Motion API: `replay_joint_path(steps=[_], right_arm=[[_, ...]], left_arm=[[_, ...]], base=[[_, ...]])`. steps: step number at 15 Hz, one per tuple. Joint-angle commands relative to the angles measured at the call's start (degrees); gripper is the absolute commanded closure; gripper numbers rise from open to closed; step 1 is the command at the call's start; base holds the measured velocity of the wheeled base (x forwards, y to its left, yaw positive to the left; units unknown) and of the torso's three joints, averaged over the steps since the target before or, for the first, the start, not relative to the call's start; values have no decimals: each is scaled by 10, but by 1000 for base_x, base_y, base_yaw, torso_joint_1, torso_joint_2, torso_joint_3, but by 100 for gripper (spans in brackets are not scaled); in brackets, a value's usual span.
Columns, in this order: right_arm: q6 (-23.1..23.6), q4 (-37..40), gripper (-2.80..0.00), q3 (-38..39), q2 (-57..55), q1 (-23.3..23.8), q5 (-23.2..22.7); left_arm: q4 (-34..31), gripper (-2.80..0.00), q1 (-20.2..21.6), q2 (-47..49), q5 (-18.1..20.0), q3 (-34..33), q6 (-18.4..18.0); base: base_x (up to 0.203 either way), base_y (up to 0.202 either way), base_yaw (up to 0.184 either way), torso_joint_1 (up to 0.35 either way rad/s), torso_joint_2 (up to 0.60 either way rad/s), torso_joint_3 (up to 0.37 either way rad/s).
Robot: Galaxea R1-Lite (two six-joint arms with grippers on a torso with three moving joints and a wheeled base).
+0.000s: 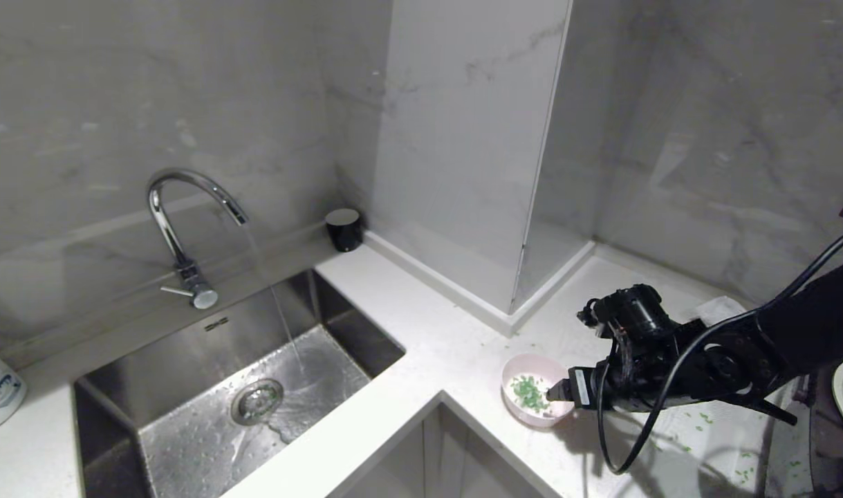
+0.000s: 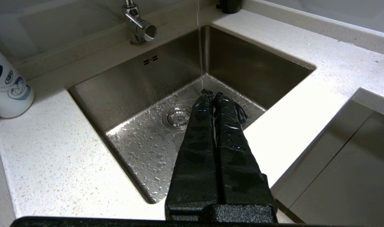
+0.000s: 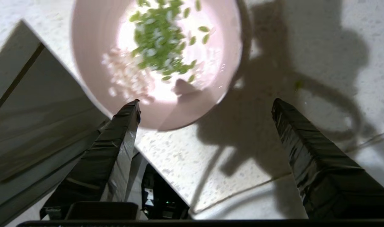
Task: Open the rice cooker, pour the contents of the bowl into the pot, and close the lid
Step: Pick up the bowl on the table
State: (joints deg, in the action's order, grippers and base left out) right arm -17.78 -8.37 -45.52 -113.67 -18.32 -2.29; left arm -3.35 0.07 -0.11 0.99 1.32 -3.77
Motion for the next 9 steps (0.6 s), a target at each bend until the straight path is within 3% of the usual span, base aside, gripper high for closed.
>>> replay_joint_path(steps=[1, 4, 5, 9], right_arm=[[13, -4, -280, -6, -34, 20, 0], [24, -34, -280, -7, -66, 42, 1], [24, -40, 0, -6, -72, 43, 2], [23, -42, 0, -17, -70, 43, 2]], left_arm=[[0, 0, 0, -1, 1, 0, -1], [0, 0, 0, -1, 1, 0, 0], [0, 0, 0, -1, 1, 0, 0], [0, 0, 0, -1, -2, 0, 3]], base=[[0, 0, 0, 0, 0, 0], [0, 0, 0, 0, 0, 0], [0, 0, 0, 0, 0, 0], [0, 0, 0, 0, 0, 0]])
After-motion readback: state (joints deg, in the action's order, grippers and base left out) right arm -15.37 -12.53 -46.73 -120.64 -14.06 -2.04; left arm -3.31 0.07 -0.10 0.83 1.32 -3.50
